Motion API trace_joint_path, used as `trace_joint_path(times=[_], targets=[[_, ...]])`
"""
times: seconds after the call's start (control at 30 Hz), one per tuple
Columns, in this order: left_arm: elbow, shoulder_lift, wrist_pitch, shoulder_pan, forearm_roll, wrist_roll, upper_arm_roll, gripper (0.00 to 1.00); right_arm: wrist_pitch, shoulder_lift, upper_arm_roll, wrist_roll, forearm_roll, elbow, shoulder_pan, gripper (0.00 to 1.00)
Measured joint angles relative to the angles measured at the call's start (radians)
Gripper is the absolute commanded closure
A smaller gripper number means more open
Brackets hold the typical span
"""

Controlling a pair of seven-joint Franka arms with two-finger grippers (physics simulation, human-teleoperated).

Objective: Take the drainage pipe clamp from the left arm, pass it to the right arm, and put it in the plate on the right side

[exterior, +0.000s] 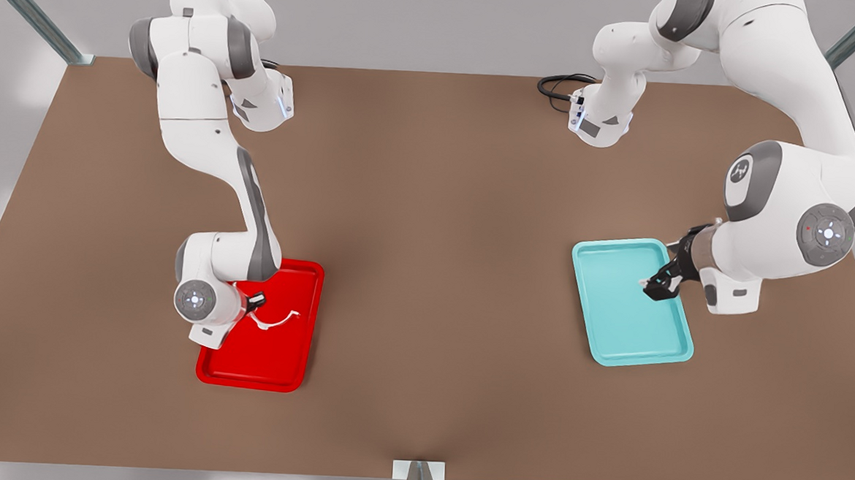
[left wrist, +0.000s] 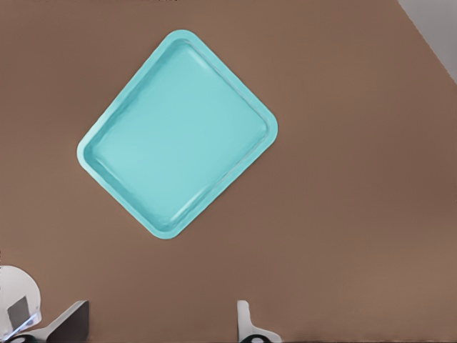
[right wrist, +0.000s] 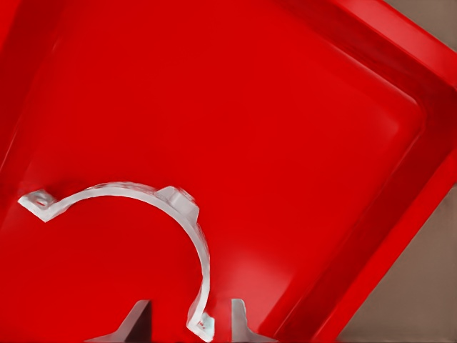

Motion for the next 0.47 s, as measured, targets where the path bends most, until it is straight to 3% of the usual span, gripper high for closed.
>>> trace_joint_path(times=[0.17, 0.33, 0.47], targets=[[0.004, -0.024, -0.005, 0.006, 0.002, 0.228, -0.005, 0.0, -0.016, -0.024, 0.001, 0.004, 0.013, 0.029, -0.016, 0.0], [0.017, -0.024, -0.036, 0.023, 0.027, 0.405, -0.009, 0.0, -0.255, -0.408, -0.045, 0.039, 0.024, 0.105, -0.016, 0.0], [0.017, -0.024, -0.053, 0.017, 0.048, 0.514, -0.014, 0.0, -0.414, -0.52, -0.048, 0.108, -0.028, 0.095, -0.019, 0.0]])
